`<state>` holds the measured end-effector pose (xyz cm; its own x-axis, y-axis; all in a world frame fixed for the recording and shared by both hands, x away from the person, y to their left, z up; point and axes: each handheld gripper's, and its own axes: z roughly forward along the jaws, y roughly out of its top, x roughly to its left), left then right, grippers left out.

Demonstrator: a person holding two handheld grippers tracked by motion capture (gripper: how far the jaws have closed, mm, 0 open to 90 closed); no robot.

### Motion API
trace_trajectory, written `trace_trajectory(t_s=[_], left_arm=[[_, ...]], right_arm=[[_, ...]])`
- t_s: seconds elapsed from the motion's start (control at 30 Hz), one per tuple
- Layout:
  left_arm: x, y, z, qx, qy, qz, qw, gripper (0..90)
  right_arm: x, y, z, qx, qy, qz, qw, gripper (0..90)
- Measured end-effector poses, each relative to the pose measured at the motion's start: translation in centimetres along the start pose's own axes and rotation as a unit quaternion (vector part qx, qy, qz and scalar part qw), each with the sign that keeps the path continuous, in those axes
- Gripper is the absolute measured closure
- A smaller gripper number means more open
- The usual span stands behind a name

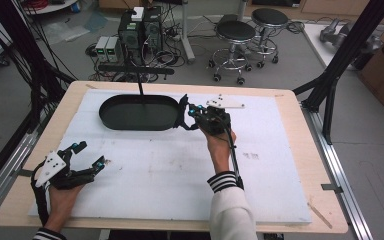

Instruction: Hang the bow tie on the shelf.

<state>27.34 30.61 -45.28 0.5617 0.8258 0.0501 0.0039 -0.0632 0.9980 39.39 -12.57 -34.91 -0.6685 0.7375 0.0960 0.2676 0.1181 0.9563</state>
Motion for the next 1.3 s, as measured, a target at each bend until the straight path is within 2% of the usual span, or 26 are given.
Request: trace_trajectory(t_s=[0.13, 0.3, 0.4, 0.43, 0.53, 0.8, 0.97, 1.3], left_arm=[[0.0, 0.0, 0.0, -0.001, 0.000, -0.002, 1.0000, 16.3], [0.0, 0.0, 0.0, -0.003, 0.000, -0.003, 1.0000, 16.3], [0.0, 0.0, 0.0, -0.004, 0.000, -0.003, 1.0000, 16.3], [0.0, 0.0, -0.1, -0.004, 0.000, -0.002, 1.0000, 16.3], [0.0, 0.0, 0.0, -0.006, 0.001, -0.003, 1.0000, 16.3], [0.1, 0.0, -0.1, -0.005, 0.000, -0.004, 1.0000, 16.3], [0.1, 0.0, -0.1, -0.005, 0.000, -0.005, 1.0000, 16.3], [0.1, 0.0, -0.1, -0.004, 0.000, -0.005, 1.0000, 16.3]], right_arm=[[0.2, 1.4, 1.3, -0.001, 0.019, 0.002, 0.9998, 87.6], [0.4, 2.4, 2.3, -0.003, 0.027, 0.001, 0.9996, 87.6], [0.7, 2.8, 3.0, -0.014, 0.031, -0.005, 0.9994, 87.6], [0.6, 3.1, 3.6, -0.002, 0.039, 0.004, 0.9992, 87.6], [0.7, 3.4, 4.0, -0.001, 0.036, -0.002, 0.9994, 87.7], [1.0, 5.0, 5.7, 0.000, 0.052, 0.000, 0.9987, 87.6], [1.1, 5.5, 6.4, -0.002, 0.057, -0.004, 0.9984, 87.6], [0.4, 6.4, 8.1, -0.003, 0.056, 0.001, 0.9984, 87.7]])
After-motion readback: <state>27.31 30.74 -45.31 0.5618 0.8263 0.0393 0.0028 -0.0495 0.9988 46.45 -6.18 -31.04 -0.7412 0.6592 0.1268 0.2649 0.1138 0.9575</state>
